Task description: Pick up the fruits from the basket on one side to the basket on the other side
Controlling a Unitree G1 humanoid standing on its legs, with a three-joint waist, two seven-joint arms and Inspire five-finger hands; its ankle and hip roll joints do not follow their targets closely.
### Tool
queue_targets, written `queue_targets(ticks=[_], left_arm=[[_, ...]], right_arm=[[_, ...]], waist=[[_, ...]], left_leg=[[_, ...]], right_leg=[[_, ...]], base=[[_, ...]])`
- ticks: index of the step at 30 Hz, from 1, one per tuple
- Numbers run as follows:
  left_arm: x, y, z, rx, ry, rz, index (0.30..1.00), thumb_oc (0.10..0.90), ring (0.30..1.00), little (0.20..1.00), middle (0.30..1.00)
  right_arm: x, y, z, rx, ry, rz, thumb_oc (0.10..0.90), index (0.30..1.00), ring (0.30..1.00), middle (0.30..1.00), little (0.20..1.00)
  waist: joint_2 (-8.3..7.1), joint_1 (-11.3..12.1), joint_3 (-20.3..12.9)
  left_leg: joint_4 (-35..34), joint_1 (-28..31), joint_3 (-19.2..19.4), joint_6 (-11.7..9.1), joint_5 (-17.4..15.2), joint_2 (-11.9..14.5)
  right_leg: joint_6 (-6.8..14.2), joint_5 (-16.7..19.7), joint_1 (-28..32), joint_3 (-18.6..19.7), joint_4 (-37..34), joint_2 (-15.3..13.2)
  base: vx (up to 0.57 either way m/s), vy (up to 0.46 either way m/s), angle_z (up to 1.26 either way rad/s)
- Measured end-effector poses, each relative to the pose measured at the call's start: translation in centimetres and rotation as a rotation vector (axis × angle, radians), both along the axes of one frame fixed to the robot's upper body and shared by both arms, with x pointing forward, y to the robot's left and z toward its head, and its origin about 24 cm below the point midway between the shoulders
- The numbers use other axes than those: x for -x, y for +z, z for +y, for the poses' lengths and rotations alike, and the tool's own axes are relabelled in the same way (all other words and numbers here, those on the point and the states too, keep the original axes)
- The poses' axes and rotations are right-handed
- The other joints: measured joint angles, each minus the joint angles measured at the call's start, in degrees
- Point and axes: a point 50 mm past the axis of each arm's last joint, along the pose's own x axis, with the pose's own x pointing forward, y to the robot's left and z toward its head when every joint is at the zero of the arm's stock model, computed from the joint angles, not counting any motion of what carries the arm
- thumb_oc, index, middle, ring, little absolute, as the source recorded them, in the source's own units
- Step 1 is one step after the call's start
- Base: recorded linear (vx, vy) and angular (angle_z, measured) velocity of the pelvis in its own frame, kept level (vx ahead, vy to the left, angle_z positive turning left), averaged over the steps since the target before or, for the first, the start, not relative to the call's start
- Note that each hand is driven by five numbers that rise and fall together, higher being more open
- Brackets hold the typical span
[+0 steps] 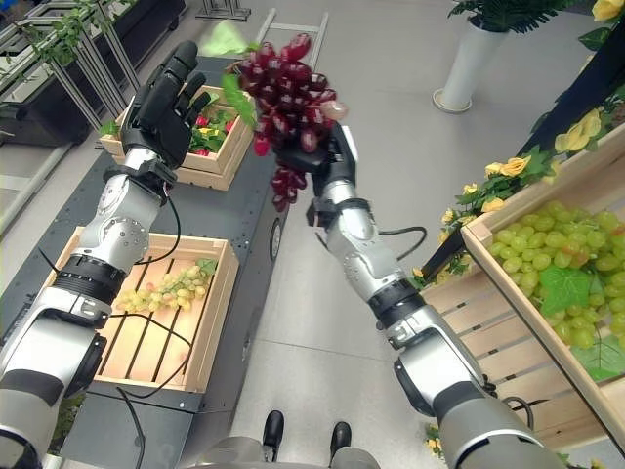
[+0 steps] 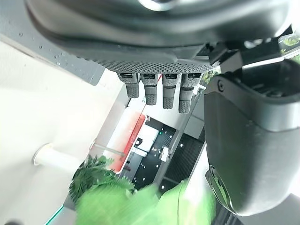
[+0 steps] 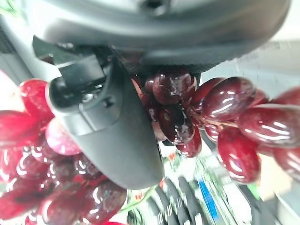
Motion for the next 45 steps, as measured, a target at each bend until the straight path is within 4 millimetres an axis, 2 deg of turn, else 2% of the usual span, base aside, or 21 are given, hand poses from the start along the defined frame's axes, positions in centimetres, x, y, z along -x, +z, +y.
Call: queue_targets(ticks=[6, 13, 19, 24, 28, 31, 34, 38, 42, 44, 45], left_arm=[[0.3, -1.4, 0.8, 0.010, -0.002, 0.023, 0.900, 0.800, 0.900, 0.900, 0.900], [1.4, -5.6, 2.8, 0.061, 0.045, 0.122, 0.900, 0.800, 0.900, 0.900, 0.900], [2.7, -9.2, 3.6, -0.047, 0.082, 0.204, 0.900, 0.800, 0.900, 0.900, 0.900], [5.2, -13.9, 3.2, -0.088, 0.075, 0.289, 0.900, 0.800, 0.900, 0.900, 0.900], [8.5, -17.8, 3.2, -0.168, 0.104, 0.367, 0.900, 0.800, 0.900, 0.900, 0.900], [10.1, -19.5, 3.7, -0.260, 0.145, 0.413, 0.900, 0.800, 0.900, 0.900, 0.900], [11.1, -20.3, 4.3, -0.321, 0.188, 0.441, 0.900, 0.800, 0.900, 0.900, 0.900], [11.1, -19.8, 4.3, -0.392, 0.207, 0.400, 0.900, 0.800, 0.900, 0.900, 0.900], [10.2, -18.4, 4.2, -0.477, 0.205, 0.330, 0.900, 0.800, 0.900, 0.900, 0.900], [9.0, -16.7, 4.0, -0.517, 0.197, 0.274, 0.900, 0.800, 0.900, 0.900, 0.900], [8.7, -16.5, 3.8, -0.517, 0.197, 0.266, 0.900, 0.800, 0.900, 0.900, 0.900]], right_arm=[[0.6, -3.7, -3.7, 0.020, -0.094, 0.100, 0.400, 0.300, 0.300, 0.300, 0.300], [2.8, -10.1, -7.4, 0.096, -0.165, 0.275, 0.400, 0.300, 0.300, 0.300, 0.300], [5.1, -13.7, -8.6, 0.179, -0.142, 0.359, 0.400, 0.300, 0.300, 0.300, 0.300], [7.6, -16.7, -9.0, 0.224, -0.079, 0.433, 0.400, 0.300, 0.300, 0.300, 0.300], [10.8, -19.9, -9.6, 0.251, -0.050, 0.540, 0.400, 0.300, 0.300, 0.300, 0.300], [12.6, -21.5, -10.0, 0.250, -0.052, 0.604, 0.400, 0.300, 0.300, 0.300, 0.300], [13.4, -22.1, -10.5, 0.245, -0.069, 0.636, 0.400, 0.300, 0.300, 0.300, 0.300], [13.6, -22.5, -11.9, 0.236, -0.128, 0.665, 0.400, 0.300, 0.300, 0.300, 0.300], [12.5, -21.7, -13.4, 0.221, -0.231, 0.652, 0.400, 0.300, 0.300, 0.300, 0.300], [11.1, -20.4, -14.1, 0.201, -0.300, 0.613, 0.400, 0.300, 0.300, 0.300, 0.300], [10.8, -20.1, -14.4, 0.193, -0.324, 0.603, 0.400, 0.300, 0.300, 0.300, 0.300]], waist=[[0.00, -2.2, 0.0], [0.00, -5.1, 0.0], [0.00, -6.1, 0.0], [0.04, -6.2, 0.0], [0.03, -6.2, 0.0], [0.02, -6.0, 0.0], [-0.05, -6.0, -0.1], [-0.79, -5.4, -0.3], [-2.88, -4.9, 0.9], [-4.50, -4.7, 5.1], [-4.79, -4.7, 6.1]], left_leg=[[0.0, 0.7, 1.4, 0.0, 0.0, 0.0], [-0.1, 1.5, 3.1, 0.0, 0.0, 0.5], [-0.1, 1.7, 5.0, 0.0, 0.0, 1.0], [-0.1, 1.7, 6.2, -0.1, -0.1, 1.1], [-0.1, 1.6, 6.7, -0.1, -0.2, 1.2], [-0.1, 1.4, 7.5, 0.0, -0.2, 1.3], [-0.1, 1.3, 8.1, 0.0, -0.2, 1.3], [-0.1, 0.6, 9.0, 0.0, -0.1, 1.3], [5.1, -5.5, 9.5, 0.3, -0.7, 1.2], [13.3, -9.6, 9.4, 0.3, -4.0, 1.5], [15.2, -10.6, 9.5, 0.4, -4.7, 1.6]], right_leg=[[0.1, 0.0, 0.3, 1.1, 0.0, 0.0], [-0.1, 0.7, 0.3, 2.9, 0.0, 0.6], [-0.3, 1.6, -0.4, 4.6, 0.0, 1.1], [-0.4, 2.1, -1.1, 6.0, 0.0, 1.3], [-0.4, 2.2, -1.3, 6.5, 0.0, 1.4], [-0.4, 2.5, -1.6, 6.8, 0.0, 1.4], [-0.2, 3.0, -2.1, 7.7, 0.0, 1.4], [-0.3, 3.0, -3.8, 7.7, 1.5, 1.5], [-0.9, 2.6, -10.3, 6.0, 6.8, 1.1], [-1.8, 0.3, -13.9, 3.0, 13.6, 0.5], [-2.0, -0.4, -14.7, 2.6, 15.4, 0.3]], base=[[0.02, 0.016, -0.10], [0.01, -0.001, -0.13], [0.00, 0.001, -0.20], [0.02, 0.013, -0.15], [0.02, 0.023, -0.06], [0.01, 0.023, -0.08], [-0.02, 0.017, -0.15], [-0.14, -0.008, -0.10], [-0.22, -0.027, -0.10], [-0.08, 0.009, -0.02], [-0.06, 0.016, 0.01]])
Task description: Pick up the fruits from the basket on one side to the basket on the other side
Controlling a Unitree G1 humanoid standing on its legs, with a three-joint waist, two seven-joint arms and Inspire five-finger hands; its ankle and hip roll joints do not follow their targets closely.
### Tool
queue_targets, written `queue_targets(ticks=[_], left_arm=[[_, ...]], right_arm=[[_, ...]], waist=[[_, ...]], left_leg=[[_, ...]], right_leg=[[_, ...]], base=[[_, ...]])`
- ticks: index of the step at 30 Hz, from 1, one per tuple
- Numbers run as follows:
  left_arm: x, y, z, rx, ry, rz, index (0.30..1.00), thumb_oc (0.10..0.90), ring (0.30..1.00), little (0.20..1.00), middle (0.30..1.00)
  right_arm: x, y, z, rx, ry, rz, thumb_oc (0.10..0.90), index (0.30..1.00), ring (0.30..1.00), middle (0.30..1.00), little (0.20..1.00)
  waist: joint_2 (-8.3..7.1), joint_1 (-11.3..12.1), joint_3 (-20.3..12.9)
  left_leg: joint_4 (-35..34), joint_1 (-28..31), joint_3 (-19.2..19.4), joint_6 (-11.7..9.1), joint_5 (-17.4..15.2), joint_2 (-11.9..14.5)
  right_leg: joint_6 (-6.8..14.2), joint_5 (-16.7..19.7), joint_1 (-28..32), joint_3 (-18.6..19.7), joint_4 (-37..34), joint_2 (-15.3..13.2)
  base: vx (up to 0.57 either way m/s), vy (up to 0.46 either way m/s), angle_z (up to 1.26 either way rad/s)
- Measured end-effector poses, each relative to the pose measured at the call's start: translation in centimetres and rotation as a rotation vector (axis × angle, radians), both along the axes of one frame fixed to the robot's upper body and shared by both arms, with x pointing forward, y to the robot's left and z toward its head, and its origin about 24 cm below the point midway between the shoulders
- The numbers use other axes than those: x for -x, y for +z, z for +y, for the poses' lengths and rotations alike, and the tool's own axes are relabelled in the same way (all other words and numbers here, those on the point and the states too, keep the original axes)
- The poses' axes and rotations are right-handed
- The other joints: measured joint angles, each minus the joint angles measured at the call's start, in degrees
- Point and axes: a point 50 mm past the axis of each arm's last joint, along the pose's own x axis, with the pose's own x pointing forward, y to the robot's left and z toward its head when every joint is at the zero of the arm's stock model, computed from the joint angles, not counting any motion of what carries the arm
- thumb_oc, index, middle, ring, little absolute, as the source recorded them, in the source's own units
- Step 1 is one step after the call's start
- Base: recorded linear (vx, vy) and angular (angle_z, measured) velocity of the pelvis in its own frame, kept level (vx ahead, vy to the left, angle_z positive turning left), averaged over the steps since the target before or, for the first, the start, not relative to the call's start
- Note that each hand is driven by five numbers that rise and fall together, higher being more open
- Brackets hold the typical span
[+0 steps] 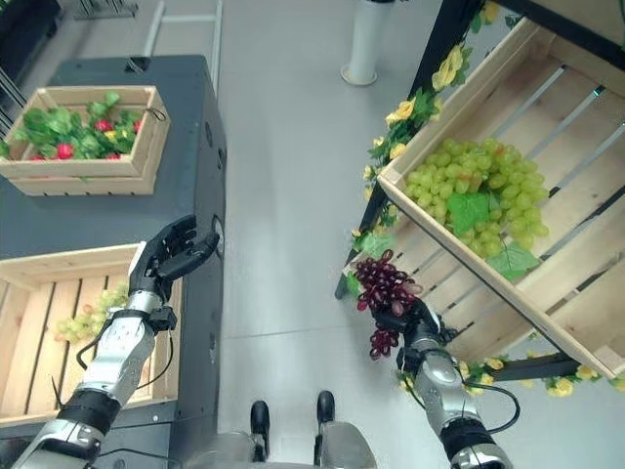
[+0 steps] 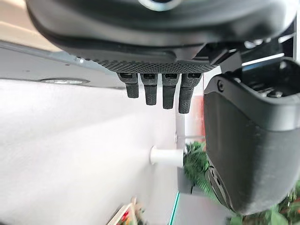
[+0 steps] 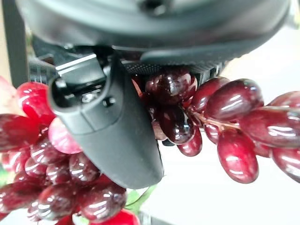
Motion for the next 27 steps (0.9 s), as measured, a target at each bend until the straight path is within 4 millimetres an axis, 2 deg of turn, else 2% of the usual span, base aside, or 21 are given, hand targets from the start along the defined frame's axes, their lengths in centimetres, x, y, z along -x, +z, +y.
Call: queue_targets(ticks=[1, 3, 5, 6, 7, 8, 10, 13, 15, 19, 27], left_arm=[[-0.1, 0.1, -0.2, 0.002, -0.003, -0.003, 0.900, 0.800, 0.900, 0.900, 0.900], [-0.1, -0.1, -0.7, 0.000, -0.013, 0.004, 0.900, 0.800, 0.900, 0.900, 0.900], [-0.2, 0.0, -0.9, -0.001, -0.021, 0.001, 0.900, 0.800, 0.900, 0.900, 0.900], [-0.2, 0.1, -1.0, -0.001, -0.024, -0.003, 0.900, 0.800, 0.900, 0.900, 0.900], [-0.5, 0.4, -1.2, 0.001, -0.029, -0.015, 0.900, 0.800, 0.900, 0.900, 0.900], [-0.5, 0.5, -1.2, 0.006, -0.028, -0.019, 0.900, 0.800, 0.900, 0.900, 0.900], [-0.7, 0.8, -1.3, 0.005, -0.029, -0.026, 0.900, 0.800, 0.900, 0.900, 0.900], [-0.7, 1.2, -1.9, -0.015, -0.067, -0.040, 0.900, 0.800, 0.900, 0.900, 0.900], [-0.8, 2.1, -2.2, -0.026, -0.092, -0.074, 0.900, 0.800, 0.900, 0.900, 0.900], [-1.2, 4.1, -3.1, -0.022, -0.128, -0.147, 0.900, 0.800, 0.900, 0.900, 0.900], [-1.0, 6.1, -3.6, -0.062, -0.193, -0.206, 0.900, 0.800, 0.900, 0.900, 0.900]], right_arm=[[-0.5, 0.7, -0.6, -0.003, -0.038, -0.027, 0.400, 0.300, 0.300, 0.300, 0.300], [-0.7, 1.4, -1.6, 0.003, -0.079, -0.051, 0.400, 0.300, 0.300, 0.300, 0.300], [-0.9, 2.4, -3.0, 0.040, -0.104, -0.068, 0.400, 0.300, 0.300, 0.300, 0.300], [-1.0, 2.8, -3.5, 0.053, -0.112, -0.076, 0.400, 0.300, 0.300, 0.300, 0.300], [-1.6, 4.0, -4.5, 0.086, -0.132, -0.102, 0.400, 0.300, 0.300, 0.300, 0.300], [-2.3, 5.1, -5.1, 0.102, -0.157, -0.125, 0.400, 0.300, 0.300, 0.300, 0.300], [-3.2, 6.3, -5.6, 0.120, -0.184, -0.151, 0.400, 0.300, 0.300, 0.300, 0.300], [-3.7, 7.7, -6.7, 0.155, -0.207, -0.171, 0.400, 0.300, 0.300, 0.300, 0.300], [-4.3, 9.4, -7.5, 0.188, -0.229, -0.209, 0.400, 0.300, 0.300, 0.300, 0.300], [-4.4, 11.1, -9.2, 0.237, -0.293, -0.222, 0.400, 0.300, 0.300, 0.300, 0.300], [-4.6, 13.6, -11.6, 0.293, -0.419, -0.241, 0.400, 0.300, 0.300, 0.300, 0.300]], waist=[[-0.26, -0.2, 1.8], [0.03, -0.2, 3.4], [0.05, 0.2, 5.3], [0.26, 0.2, 5.8], [1.34, 0.1, 7.4], [1.89, 0.1, 8.4], [1.93, 0.1, 9.5], [2.29, 0.4, 10.1], [2.74, 0.6, 10.4], [3.22, 1.7, 10.6], [3.80, 2.2, 10.6]], left_leg=[[3.3, -1.5, 0.1, -0.1, -1.6, 0.2], [8.0, -4.1, 0.0, 0.5, -3.8, 0.5], [14.1, -7.9, -0.1, 0.5, -6.1, 0.5], [16.5, -9.5, -0.3, 0.4, -6.9, 0.5], [20.5, -12.2, -1.2, 0.1, -8.2, 0.6], [22.6, -14.6, -2.1, 0.0, -8.5, 0.4], [24.9, -17.4, -2.9, -0.3, -8.9, 0.2], [29.7, -20.9, -3.6, -0.9, -10.6, 0.1], [33.2, -23.8, -3.7, -1.1, -11.5, 0.5], [37.9, -28.2, -4.2, -1.5, -13.0, 0.7], [42.2, -34.9, -6.5, -2.4, -13.6, 0.5]], right_leg=[[-0.4, -1.7, -1.6, -0.4, 3.4, -0.6], [-0.4, -3.5, -3.8, -0.5, 8.1, -1.0], [-2.0, -7.2, -8.3, -1.3, 16.6, -2.2], [-1.6, -8.1, -9.6, -1.3, 18.4, -2.4], [-1.0, -9.2, -11.6, -1.5, 20.7, -2.4], [-1.3, -9.4, -13.8, -1.5, 22.4, -2.3], [-1.9, -10.1, -16.7, -1.5, 25.3, -2.4], [-2.5, -12.0, -20.0, -1.6, 30.1, -2.4], [-2.9, -12.9, -22.9, -1.6, 33.5, -2.4], [-3.5, -14.7, -27.2, -1.7, 38.2, -2.5], [-4.2, -15.3, -33.0, -2.7, 41.7, -2.4]], base=[[-0.04, 0.013, 0.02], [-0.04, 0.008, 0.02], [-0.10, 0.000, 0.09], [-0.13, -0.005, 0.19], [-0.10, -0.005, 0.12], [-0.11, -0.006, 0.06], [-0.07, -0.002, 0.03], [-0.08, 0.003, 0.06], [-0.08, -0.008, 0.00], [-0.05, -0.032, 0.02], [-0.02, -0.043, 0.04]])
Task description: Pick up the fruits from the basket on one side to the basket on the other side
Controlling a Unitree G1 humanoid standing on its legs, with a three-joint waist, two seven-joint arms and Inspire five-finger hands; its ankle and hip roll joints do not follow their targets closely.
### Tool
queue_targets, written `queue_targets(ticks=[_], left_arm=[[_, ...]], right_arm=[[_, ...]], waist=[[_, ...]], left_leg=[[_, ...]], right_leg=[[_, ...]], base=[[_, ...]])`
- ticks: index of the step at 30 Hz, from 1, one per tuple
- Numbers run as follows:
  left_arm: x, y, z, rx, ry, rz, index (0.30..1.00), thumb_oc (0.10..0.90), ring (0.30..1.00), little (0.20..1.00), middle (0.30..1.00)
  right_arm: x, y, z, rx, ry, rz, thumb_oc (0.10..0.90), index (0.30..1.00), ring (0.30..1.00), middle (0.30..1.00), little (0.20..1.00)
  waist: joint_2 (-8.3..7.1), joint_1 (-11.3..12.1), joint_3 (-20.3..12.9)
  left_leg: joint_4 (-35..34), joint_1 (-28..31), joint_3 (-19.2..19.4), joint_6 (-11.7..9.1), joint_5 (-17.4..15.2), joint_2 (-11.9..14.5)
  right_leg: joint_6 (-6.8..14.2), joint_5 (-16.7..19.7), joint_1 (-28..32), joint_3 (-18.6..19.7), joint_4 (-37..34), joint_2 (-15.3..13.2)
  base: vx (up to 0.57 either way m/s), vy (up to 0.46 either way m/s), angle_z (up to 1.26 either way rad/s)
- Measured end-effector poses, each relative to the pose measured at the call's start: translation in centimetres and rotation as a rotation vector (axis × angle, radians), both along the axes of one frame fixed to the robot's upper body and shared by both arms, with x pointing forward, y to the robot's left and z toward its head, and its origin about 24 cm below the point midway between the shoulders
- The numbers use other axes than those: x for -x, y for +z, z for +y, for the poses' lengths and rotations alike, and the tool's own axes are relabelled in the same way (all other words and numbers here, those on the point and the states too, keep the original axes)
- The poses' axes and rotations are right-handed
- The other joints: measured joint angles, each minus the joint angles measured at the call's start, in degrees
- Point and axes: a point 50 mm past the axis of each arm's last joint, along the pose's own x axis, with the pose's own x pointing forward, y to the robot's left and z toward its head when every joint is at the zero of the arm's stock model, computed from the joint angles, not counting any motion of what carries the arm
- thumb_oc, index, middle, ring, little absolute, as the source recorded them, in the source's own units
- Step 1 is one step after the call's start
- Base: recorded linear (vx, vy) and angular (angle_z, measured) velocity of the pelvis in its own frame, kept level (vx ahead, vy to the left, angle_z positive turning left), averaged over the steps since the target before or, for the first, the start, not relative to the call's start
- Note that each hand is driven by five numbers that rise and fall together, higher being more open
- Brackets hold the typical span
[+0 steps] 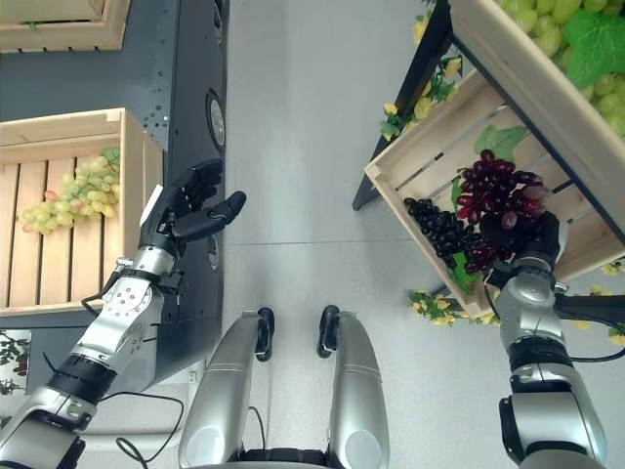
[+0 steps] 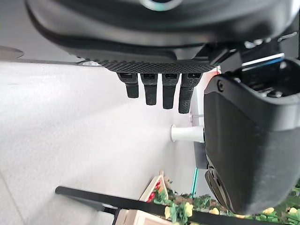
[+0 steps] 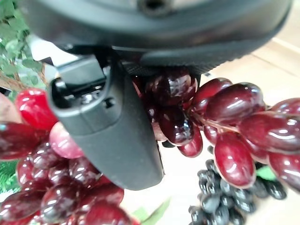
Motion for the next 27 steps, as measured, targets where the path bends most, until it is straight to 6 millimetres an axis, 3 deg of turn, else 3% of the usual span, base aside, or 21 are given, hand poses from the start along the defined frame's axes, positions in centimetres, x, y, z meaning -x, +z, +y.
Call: queue_targets(ticks=[9, 10, 11, 12, 27], left_arm=[[0.4, 1.2, -0.7, -0.018, -0.054, -0.041, 0.900, 0.800, 0.900, 0.900, 0.900], [0.4, 1.2, -0.7, -0.018, -0.054, -0.041, 0.900, 0.800, 0.900, 0.900, 0.900], [0.4, 1.3, -0.7, -0.018, -0.053, -0.041, 0.900, 0.800, 0.900, 0.900, 0.900], [0.4, 1.3, -0.7, -0.018, -0.052, -0.042, 0.900, 0.800, 0.900, 0.900, 0.900], [0.4, 1.3, -0.6, -0.002, -0.054, -0.038, 0.900, 0.800, 0.900, 0.900, 0.900]], right_arm=[[-0.2, 2.7, -1.4, 0.040, -0.037, -0.023, 0.400, 0.300, 0.300, 0.300, 0.300], [-0.3, 2.8, -1.4, 0.040, -0.039, -0.026, 0.422, 0.333, 0.333, 0.333, 0.333], [-0.3, 3.0, -1.5, 0.043, -0.040, -0.030, 0.557, 0.535, 0.535, 0.535, 0.535], [-0.4, 3.2, -1.5, 0.041, -0.042, -0.032, 0.800, 0.900, 0.900, 0.900, 0.900], [-0.2, 3.1, -2.0, 0.034, -0.110, -0.022, 0.800, 0.900, 0.900, 0.900, 0.900]], waist=[[0.83, 0.2, 0.0], [0.95, 0.4, 0.0], [1.03, 0.5, 0.0], [1.05, 0.7, 0.0], [1.05, 2.5, 0.0]], left_leg=[[0.1, -2.6, 0.0, 0.0, 0.1, 0.0], [0.1, -2.6, 0.0, -0.2, 0.0, 0.0], [0.1, -2.6, 0.0, -0.2, 0.0, 0.0], [0.1, -2.6, -0.1, -0.3, -0.1, 0.0], [0.2, -1.4, -0.6, 0.3, -0.3, 0.0]], right_leg=[[-0.2, 0.2, -2.6, 0.0, 0.1, 0.2], [-0.2, 0.2, -2.6, 0.0, 0.1, 0.2], [-0.2, 0.2, -2.6, -0.1, 0.1, 0.2], [-0.2, 0.1, -2.6, -0.1, 0.1, 0.2], [0.2, 0.0, -0.8, -0.5, -0.4, 0.0]], base=[[0.00, 0.000, 0.00], [0.00, 0.000, 0.00], [0.00, 0.000, 0.00], [0.00, 0.000, 0.00], [0.00, 0.000, 0.00]])
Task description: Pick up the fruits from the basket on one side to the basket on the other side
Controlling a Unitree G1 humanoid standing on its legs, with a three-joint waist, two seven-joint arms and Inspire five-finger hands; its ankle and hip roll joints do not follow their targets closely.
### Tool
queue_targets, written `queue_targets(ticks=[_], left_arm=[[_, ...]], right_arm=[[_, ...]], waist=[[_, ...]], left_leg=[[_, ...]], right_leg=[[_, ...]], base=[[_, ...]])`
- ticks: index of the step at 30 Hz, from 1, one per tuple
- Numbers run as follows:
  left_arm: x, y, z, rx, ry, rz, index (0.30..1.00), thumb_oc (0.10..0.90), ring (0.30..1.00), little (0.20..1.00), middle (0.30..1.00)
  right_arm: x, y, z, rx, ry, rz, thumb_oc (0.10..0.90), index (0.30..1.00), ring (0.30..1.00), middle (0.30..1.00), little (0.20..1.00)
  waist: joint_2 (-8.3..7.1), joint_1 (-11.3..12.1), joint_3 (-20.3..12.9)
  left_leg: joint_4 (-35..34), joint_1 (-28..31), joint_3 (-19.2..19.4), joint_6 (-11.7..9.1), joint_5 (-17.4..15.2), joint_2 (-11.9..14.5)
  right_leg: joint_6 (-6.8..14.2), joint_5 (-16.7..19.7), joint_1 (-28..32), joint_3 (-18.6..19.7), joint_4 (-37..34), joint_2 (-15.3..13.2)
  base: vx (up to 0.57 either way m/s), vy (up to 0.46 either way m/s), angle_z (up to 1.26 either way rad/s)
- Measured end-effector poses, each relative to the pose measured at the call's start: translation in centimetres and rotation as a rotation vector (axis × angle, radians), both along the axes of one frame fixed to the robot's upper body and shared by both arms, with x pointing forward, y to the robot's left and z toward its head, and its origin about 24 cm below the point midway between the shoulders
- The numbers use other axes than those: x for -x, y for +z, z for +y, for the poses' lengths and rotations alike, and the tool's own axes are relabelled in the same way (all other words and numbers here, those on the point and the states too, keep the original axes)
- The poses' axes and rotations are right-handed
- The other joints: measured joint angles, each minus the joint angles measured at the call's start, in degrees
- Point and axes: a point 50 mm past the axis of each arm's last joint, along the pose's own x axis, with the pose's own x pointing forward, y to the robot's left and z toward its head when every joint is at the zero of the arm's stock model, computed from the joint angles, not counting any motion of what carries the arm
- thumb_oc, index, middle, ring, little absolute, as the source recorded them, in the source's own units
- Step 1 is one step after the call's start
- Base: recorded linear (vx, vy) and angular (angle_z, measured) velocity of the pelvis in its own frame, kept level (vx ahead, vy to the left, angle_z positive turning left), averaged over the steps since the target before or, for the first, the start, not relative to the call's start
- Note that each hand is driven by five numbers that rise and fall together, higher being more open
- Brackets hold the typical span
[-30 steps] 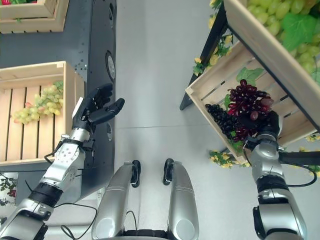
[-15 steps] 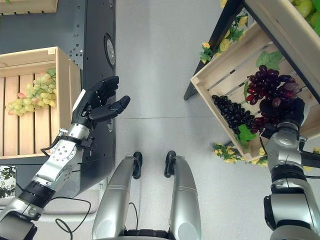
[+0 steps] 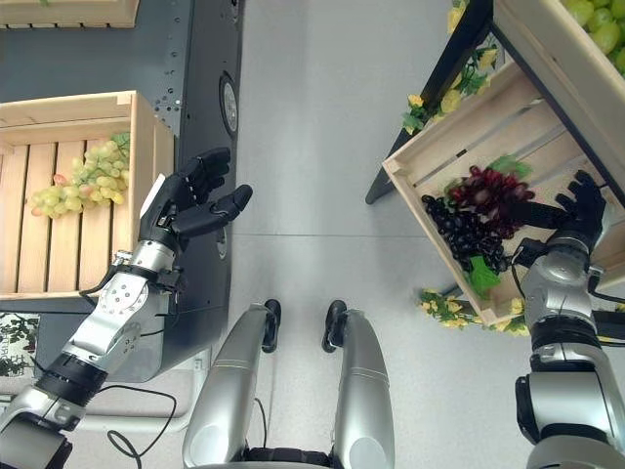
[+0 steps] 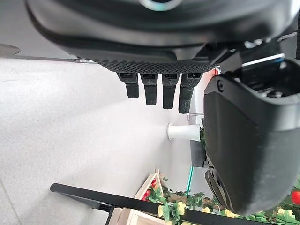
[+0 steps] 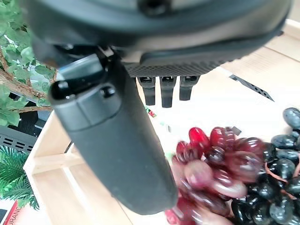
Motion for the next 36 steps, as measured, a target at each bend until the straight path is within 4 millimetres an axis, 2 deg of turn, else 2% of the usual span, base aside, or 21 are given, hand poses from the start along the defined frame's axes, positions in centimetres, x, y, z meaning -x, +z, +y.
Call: queue_targets(ticks=[12, 14, 17, 20, 22, 24, 27, 33, 36], left_arm=[[0.0, 0.4, 0.4, -0.009, 0.027, -0.021, 0.900, 0.800, 0.900, 0.900, 0.900], [0.1, 1.0, 0.8, -0.082, 0.090, -0.076, 0.900, 0.800, 0.900, 0.900, 0.900], [0.3, 2.6, 2.2, -0.175, 0.223, -0.184, 0.900, 0.800, 0.900, 0.900, 0.900], [0.6, 4.8, 4.8, -0.325, 0.424, -0.326, 0.900, 0.800, 0.900, 0.900, 0.900], [0.6, 6.2, 6.9, -0.339, 0.551, -0.375, 0.900, 0.800, 0.900, 0.900, 0.900], [0.2, 6.6, 8.1, -0.345, 0.618, -0.379, 0.900, 0.800, 0.900, 0.900, 0.900], [-0.3, 5.7, 9.8, -0.392, 0.710, -0.329, 0.900, 0.800, 0.900, 0.900, 0.900], [-0.1, 3.0, 12.8, -0.427, 0.892, -0.236, 0.900, 0.800, 0.900, 0.900, 0.900], [-0.1, 2.1, 13.7, -0.454, 0.942, -0.193, 0.900, 0.800, 0.900, 0.900, 0.900]], right_arm=[[0.2, -0.5, 0.0, 0.042, 0.006, 0.036, 0.800, 0.900, 0.900, 0.900, 0.900], [0.4, -0.8, 0.6, 0.061, 0.042, 0.033, 0.800, 0.900, 0.900, 0.900, 0.900], [0.3, -1.5, 2.6, 0.112, 0.145, 0.025, 0.800, 0.900, 0.900, 0.900, 0.900], [0.4, -3.6, 6.0, 0.139, 0.333, 0.051, 0.800, 0.900, 0.900, 0.900, 0.900], [0.3, -5.1, 8.6, 0.143, 0.468, 0.079, 0.800, 0.900, 0.900, 0.900, 0.900], [0.3, -6.4, 10.3, 0.141, 0.545, 0.117, 0.800, 0.900, 0.900, 0.900, 0.900], [0.3, -7.5, 12.1, 0.180, 0.654, 0.173, 0.800, 0.900, 0.900, 0.900, 0.900], [0.0, -8.2, 12.7, 0.209, 0.724, 0.231, 0.800, 0.900, 0.900, 0.900, 0.900], [-0.4, -8.5, 12.9, 0.204, 0.762, 0.268, 0.800, 0.900, 0.900, 0.900, 0.900]], waist=[[-0.04, 0.1, 0.0], [-0.08, 0.1, 0.0], [-0.14, -0.3, 0.0], [-0.77, -1.1, 0.0], [-0.80, -1.8, 0.0], [-0.80, -2.0, 0.0], [-0.80, -2.8, 0.0], [-1.19, -3.2, 0.0], [-1.22, -3.0, 0.0]], left_leg=[[-1.5, 2.9, -0.9, 0.2, -0.1, -0.4], [-2.5, 4.3, -1.1, 0.2, 0.1, -0.8], [-3.5, 5.6, -1.0, 0.2, 0.3, -0.9], [-4.1, 6.4, -1.0, 0.0, 0.4, -1.0], [-4.2, 6.7, -0.8, -0.1, 0.4, -1.0], [-4.2, 6.9, -0.8, -0.3, 0.5, -1.0], [-4.2, 6.9, -0.6, -0.3, 0.5, -0.9], [-4.2, 7.7, -0.3, -0.3, 0.5, -0.9], [-4.3, 8.1, -0.3, -0.1, 0.4, -0.9]], right_leg=[[0.0, -0.1, 3.6, -1.1, -1.6, -0.2], [0.3, -0.2, 4.8, -1.1, -2.3, -0.3], [0.5, -0.3, 5.9, -1.0, -2.8, -0.5], [0.1, -0.7, 6.5, -1.1, -2.8, -0.7], [0.0, -0.9, 6.6, -1.1, -2.4, -1.0], [-0.1, -1.0, 6.7, -1.0, -2.4, -1.0], [-0.1, -1.0, 6.7, -1.0, -2.4, -1.1], [0.0, -1.0, 7.4, -0.8, -2.4, -1.1], [-0.1, -1.0, 7.8, -0.8, -2.4, -1.2]], base=[[0.03, 0.017, 0.05], [0.05, 0.042, 0.07], [0.03, 0.033, 0.01], [0.03, 0.028, 0.03], [0.01, 0.014, 0.02], [0.02, 0.041, -0.01], [0.00, 0.045, -0.02], [-0.01, 0.034, -0.02], [0.00, 0.045, 0.01]])
